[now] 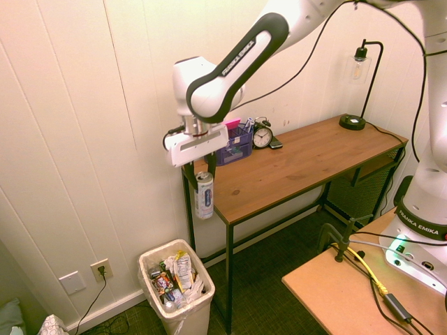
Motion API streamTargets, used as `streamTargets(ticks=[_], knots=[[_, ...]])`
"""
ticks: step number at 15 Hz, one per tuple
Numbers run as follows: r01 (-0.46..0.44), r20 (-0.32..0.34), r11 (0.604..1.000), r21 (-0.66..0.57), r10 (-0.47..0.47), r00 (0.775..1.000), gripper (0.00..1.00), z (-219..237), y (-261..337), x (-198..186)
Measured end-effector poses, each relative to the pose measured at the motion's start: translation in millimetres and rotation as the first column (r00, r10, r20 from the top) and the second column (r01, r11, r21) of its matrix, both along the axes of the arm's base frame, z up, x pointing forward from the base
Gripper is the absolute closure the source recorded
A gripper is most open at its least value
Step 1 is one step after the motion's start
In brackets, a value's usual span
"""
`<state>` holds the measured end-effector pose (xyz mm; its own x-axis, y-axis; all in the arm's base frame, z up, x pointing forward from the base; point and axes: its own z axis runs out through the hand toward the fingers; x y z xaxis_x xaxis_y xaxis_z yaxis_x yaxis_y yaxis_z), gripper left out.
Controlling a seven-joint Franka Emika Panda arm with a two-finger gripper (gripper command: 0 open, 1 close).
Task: Throw the can in the trash bin
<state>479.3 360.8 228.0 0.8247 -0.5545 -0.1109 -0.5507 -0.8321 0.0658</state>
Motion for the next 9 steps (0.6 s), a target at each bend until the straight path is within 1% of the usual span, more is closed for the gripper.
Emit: streamTargets(ticks=[2,4,8,9], knots=[[-0.014,-0.017,1.000,0.016,0.015,1.000,1.00,-40.2,11.4,11.7],[-0.040,-0.038,0.997,0.071,0.043,0.998,1.00,-62.9,9.1,18.0],[-0.070,-0.077,0.984,0.161,0.083,0.994,1.00,-58.8,4.5,22.1],[-0.076,-0.086,0.981,0.177,0.093,0.992,0.00,-58.0,3.2,22.5]])
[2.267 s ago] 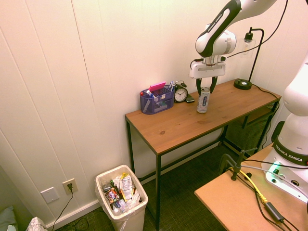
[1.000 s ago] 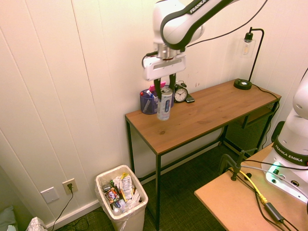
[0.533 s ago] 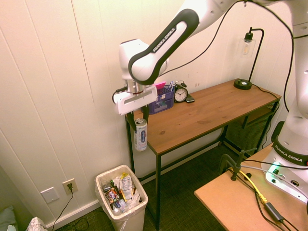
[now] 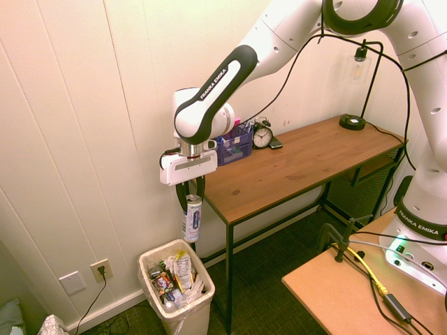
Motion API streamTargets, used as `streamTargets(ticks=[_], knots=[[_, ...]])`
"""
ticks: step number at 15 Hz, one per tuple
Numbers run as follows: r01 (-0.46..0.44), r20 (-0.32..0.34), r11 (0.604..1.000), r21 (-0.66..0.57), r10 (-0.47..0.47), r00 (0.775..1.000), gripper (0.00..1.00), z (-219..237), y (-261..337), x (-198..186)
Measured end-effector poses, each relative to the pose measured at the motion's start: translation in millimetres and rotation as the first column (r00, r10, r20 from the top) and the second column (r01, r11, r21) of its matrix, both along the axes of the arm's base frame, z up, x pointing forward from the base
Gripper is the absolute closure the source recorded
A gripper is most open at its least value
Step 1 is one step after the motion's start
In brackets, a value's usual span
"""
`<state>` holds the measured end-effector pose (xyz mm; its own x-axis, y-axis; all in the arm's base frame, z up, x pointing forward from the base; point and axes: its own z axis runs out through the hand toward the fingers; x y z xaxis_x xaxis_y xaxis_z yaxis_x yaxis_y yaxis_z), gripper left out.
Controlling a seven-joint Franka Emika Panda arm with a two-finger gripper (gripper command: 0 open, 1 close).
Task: Throw the can in the trash bin
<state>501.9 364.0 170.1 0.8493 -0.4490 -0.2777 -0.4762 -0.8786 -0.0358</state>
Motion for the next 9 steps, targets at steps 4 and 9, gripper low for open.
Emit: streamTargets(ticks=[4,9], knots=[[-0.041,-0.018,0.999,0.009,0.041,0.999,0.00,-4.1,1.2,-6.8],[-0.052,-0.013,0.998,0.030,0.053,0.999,0.00,2.6,5.5,-7.7]])
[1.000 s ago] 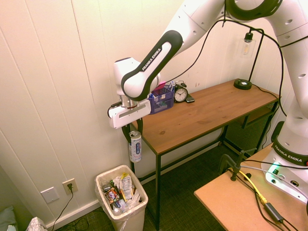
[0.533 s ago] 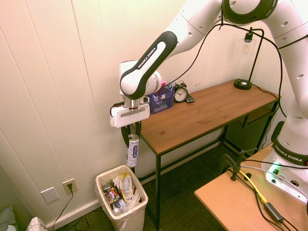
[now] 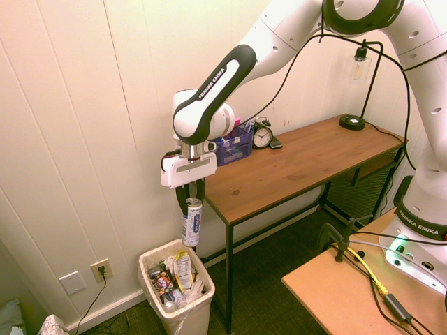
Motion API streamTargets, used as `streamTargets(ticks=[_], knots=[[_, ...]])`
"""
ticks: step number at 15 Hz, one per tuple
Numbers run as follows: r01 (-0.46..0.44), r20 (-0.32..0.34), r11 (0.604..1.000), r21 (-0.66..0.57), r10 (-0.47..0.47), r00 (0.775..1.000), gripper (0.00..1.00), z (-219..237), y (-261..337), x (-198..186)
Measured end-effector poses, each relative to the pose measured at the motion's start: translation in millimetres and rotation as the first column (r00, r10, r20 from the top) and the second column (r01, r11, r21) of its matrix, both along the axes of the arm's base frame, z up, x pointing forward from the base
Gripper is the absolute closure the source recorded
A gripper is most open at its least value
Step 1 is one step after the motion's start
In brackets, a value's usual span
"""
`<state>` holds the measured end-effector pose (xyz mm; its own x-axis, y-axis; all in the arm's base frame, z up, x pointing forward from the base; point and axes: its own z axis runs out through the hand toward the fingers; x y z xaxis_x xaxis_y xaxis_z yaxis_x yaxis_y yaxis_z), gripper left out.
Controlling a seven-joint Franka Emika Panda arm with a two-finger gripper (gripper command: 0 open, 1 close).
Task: Throw the can in the trash bin
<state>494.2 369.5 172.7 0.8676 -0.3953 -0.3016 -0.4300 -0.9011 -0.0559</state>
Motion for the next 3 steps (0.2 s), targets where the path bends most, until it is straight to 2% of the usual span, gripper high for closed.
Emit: streamTargets(ticks=[3], knots=[[0.004,0.008,1.000,0.019,-0.004,1.000,0.00,10.1,0.3,2.6]])
